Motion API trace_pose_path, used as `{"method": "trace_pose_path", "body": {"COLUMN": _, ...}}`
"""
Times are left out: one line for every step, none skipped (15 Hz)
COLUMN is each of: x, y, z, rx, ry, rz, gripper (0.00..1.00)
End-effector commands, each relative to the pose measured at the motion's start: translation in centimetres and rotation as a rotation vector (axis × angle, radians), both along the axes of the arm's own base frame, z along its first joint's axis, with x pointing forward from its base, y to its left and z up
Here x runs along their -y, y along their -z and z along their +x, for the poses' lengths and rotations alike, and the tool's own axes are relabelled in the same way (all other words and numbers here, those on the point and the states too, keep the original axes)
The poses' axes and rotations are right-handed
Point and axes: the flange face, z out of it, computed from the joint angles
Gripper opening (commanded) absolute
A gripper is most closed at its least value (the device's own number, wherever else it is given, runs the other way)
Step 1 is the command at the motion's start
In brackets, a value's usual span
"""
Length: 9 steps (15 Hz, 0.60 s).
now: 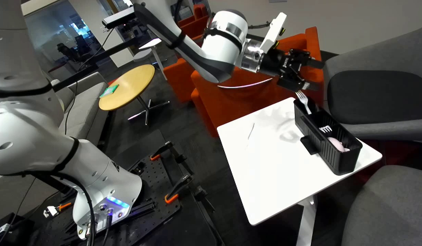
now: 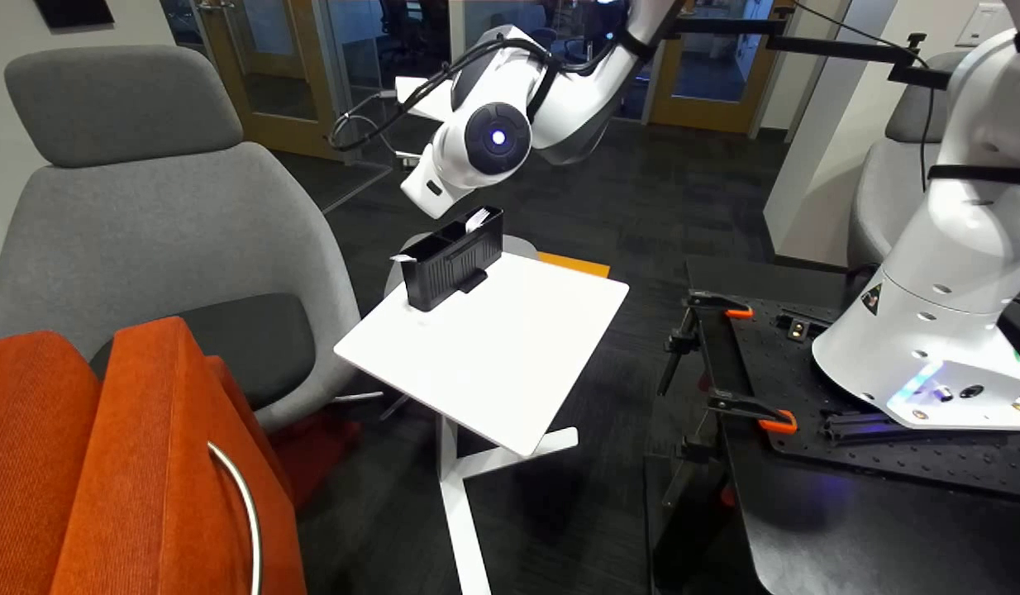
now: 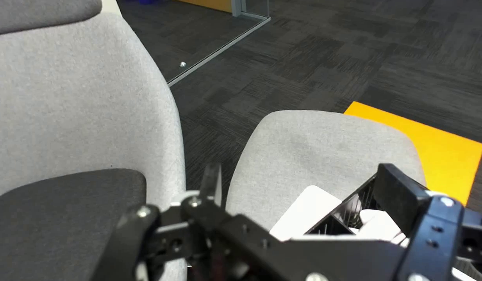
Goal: Put the spoon into the black object.
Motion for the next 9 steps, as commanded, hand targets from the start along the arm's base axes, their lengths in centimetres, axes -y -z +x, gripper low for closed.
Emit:
{"method": "trace_pose_path", "body": {"x": -1.7, "y": -4.8, "z": -1.9, "rx": 0.024, "ry": 0.044, "rz": 0.066, "gripper": 1.00}}
{"method": "trace_pose_path", "body": {"x": -2.2, "y": -5.8, "z": -2.1, "rx": 0.035, "ry": 0.049, "rz": 0.078, "gripper": 1.00}}
{"method": "trace_pose_path", "body": {"x": -2.6, "y": -6.6, "z": -2.3, "rx": 0.048, "ry": 0.053, "rz": 0.088, "gripper": 1.00}}
{"method": "trace_pose_path", "body": {"x": -3.0, "y": -7.3, "z": -2.5, "rx": 0.053, "ry": 0.053, "rz": 0.095, "gripper": 1.00}}
{"method": "trace_pose_path", "body": {"x": -3.3, "y": -8.0, "z": -2.7, "rx": 0.062, "ry": 0.054, "rz": 0.103, "gripper": 1.00}}
{"method": "trace_pose_path", "body": {"x": -3.6, "y": -8.5, "z": -2.9, "rx": 0.066, "ry": 0.050, "rz": 0.109, "gripper": 1.00}}
{"method": "trace_pose_path", "body": {"x": -3.8, "y": -8.8, "z": -3.0, "rx": 0.068, "ry": 0.055, "rz": 0.109, "gripper": 1.00}}
{"method": "trace_pose_path", "body": {"x": -3.4, "y": -7.5, "z": -1.8, "rx": 0.075, "ry": 0.060, "rz": 0.092, "gripper": 1.00}}
{"method": "trace_pose_path", "body": {"x": -3.6, "y": -7.8, "z": -2.1, "rx": 0.079, "ry": 0.061, "rz": 0.096, "gripper": 1.00}}
